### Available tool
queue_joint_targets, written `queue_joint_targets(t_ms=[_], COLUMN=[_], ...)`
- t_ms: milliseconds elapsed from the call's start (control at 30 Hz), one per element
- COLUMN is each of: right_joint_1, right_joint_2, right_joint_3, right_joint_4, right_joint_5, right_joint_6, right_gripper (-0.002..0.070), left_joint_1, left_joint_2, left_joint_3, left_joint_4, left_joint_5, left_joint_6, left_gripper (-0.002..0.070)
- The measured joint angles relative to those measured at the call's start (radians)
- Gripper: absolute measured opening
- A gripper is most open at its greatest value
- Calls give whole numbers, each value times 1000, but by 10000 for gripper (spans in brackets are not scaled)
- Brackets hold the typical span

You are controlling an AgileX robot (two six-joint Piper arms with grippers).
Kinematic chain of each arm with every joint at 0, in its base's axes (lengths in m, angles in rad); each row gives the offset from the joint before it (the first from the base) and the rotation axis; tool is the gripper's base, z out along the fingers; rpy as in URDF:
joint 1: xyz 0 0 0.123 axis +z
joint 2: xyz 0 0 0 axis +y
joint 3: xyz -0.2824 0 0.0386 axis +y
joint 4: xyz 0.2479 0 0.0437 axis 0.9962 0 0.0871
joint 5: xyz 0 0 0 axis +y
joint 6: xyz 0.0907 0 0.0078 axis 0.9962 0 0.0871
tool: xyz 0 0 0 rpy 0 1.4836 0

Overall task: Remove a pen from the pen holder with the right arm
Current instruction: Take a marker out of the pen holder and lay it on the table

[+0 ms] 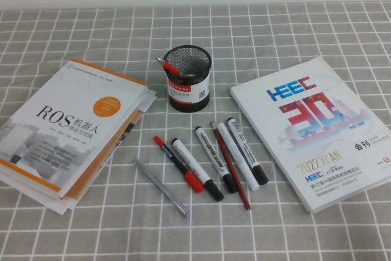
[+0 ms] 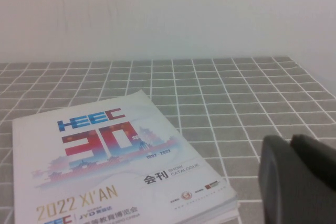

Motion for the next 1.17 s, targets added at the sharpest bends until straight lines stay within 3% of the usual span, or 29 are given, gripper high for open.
queue_joint_targets(t_ms=[133, 267, 633, 1167], right_joint_1=[0, 0, 0, 0], right_joint_2=[0, 0, 0, 0], right_joint_3=[0, 0, 0, 0], right_joint_4=[-202, -273, -288, -247], right_joint_5=[0, 22, 254, 262], right_joint_6=[183, 243, 262, 264], right_gripper=[-12, -13, -13, -13], left_joint_1=[0, 0, 0, 0], left_joint_2=[0, 0, 0, 0], left_joint_3=[0, 0, 0, 0], left_joint_4=[0, 0, 0, 0], left_joint_5=[0, 0, 0, 0], left_joint_6=[0, 0, 0, 0], left_gripper=[-3, -3, -3, -3])
